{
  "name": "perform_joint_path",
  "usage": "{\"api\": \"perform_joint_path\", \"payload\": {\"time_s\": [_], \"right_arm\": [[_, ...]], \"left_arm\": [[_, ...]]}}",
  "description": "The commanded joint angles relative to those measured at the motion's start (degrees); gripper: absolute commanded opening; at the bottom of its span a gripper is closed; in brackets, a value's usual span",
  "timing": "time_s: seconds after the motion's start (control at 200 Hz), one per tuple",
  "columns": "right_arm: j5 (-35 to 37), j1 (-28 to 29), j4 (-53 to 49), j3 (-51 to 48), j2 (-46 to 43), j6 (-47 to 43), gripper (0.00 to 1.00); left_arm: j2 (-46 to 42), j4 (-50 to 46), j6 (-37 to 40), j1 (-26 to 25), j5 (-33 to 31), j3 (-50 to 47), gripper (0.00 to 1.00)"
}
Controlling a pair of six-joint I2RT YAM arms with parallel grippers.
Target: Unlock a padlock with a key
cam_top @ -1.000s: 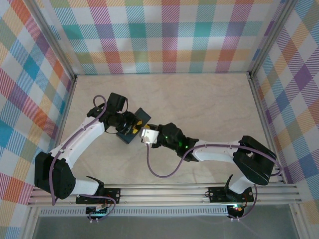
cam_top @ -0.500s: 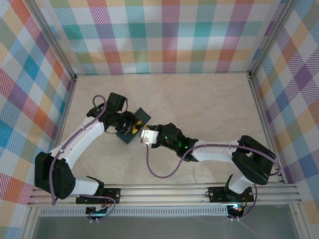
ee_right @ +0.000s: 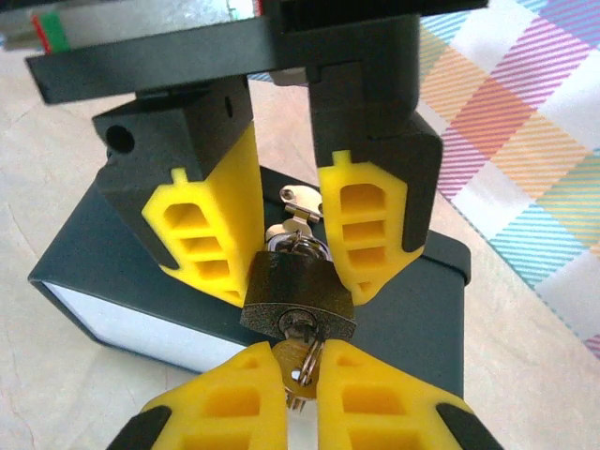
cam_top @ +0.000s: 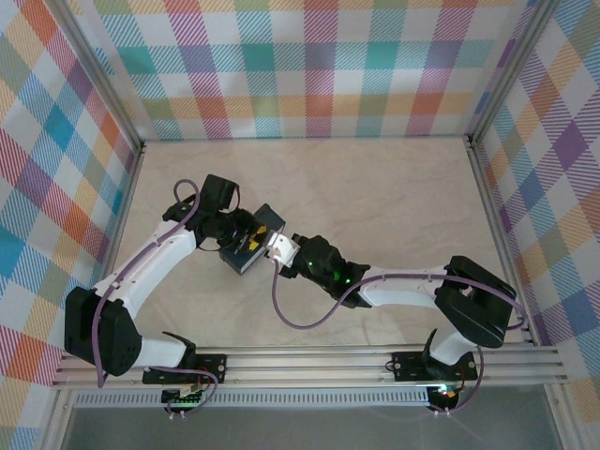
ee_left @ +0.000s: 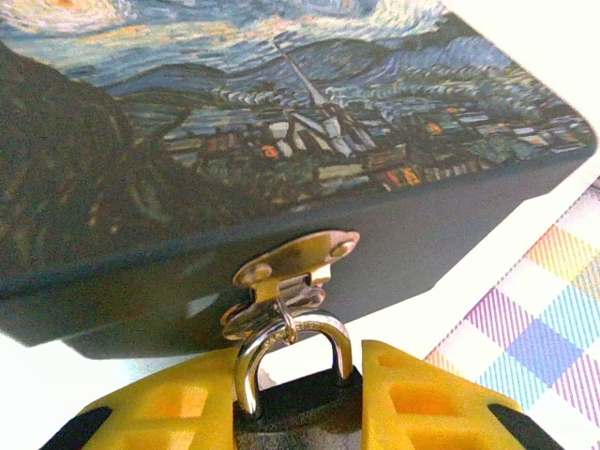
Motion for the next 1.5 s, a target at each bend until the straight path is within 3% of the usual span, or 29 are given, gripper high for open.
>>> {"api": "perform_joint_path", "payload": {"time_s": [0.0,0.49,0.995,1.265,1.5], "right_arm": [[3.60,1.30,4.92,0.67,0.95,9.88,0.00],[5.54,1.43,-8.13,1.92,-2.46,42.31,0.00],[4.19,-2.11,-15.85,-1.54,-4.93,47.66,0.00],[-6.99,-7.22,-13.11,-9.24,-8.21,48.28,0.00],[-13.54,-13.18,-21.14,-13.05,-12.75,46.80,0.00]], "left_arm": [[-2.11,2.44,-0.38,-0.70,1.68,0.05,0.01],[-2.85,4.18,-2.03,-1.19,-0.06,-1.52,0.01],[-3.17,-0.83,5.19,0.26,-4.73,0.38,0.12],[0.46,-0.42,15.02,0.48,-10.53,-0.49,0.18],[3.56,-0.04,22.00,-3.03,-15.58,2.15,0.28]]}}
